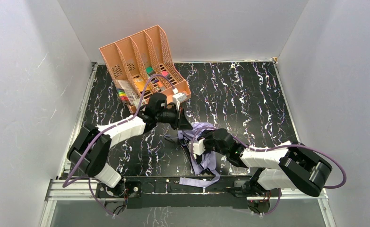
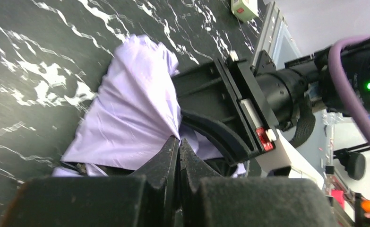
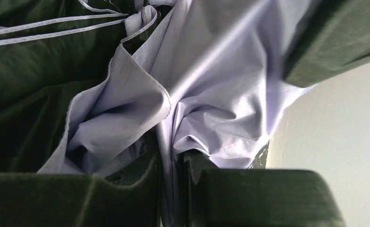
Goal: Put away the umbrella
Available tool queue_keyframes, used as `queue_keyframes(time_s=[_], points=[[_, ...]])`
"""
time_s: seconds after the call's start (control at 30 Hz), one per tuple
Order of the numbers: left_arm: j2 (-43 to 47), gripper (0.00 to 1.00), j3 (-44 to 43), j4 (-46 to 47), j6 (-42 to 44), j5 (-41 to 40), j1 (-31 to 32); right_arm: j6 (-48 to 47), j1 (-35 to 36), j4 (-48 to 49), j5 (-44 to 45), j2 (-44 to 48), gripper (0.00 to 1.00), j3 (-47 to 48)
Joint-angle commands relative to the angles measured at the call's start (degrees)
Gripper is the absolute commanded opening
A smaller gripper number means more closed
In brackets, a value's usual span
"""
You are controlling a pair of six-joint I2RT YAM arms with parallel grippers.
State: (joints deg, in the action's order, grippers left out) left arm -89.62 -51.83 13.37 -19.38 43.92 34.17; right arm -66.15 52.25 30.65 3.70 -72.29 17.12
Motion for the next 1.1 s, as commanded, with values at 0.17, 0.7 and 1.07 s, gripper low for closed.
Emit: queue_keyframes(time_s=[0.17, 0.7, 1.07], points=[[5.6, 0.00, 12.3, 16.5, -12.9, -4.6, 8.7, 6.2, -0.2, -1.5, 0.7, 0.6, 0.18, 1.0], [-6.6, 0.01, 21.2, 31.1, -16.9, -21.1, 16.1, 12.1, -0.7, -5.3, -5.5, 4.8, 0.47, 2.1], [-9.3, 0.00, 21.5, 25.4, -12.7, -27.9, 16.5, 18.5, -2.2, -20.6, -8.9, 17.5, 0.68, 5.8]])
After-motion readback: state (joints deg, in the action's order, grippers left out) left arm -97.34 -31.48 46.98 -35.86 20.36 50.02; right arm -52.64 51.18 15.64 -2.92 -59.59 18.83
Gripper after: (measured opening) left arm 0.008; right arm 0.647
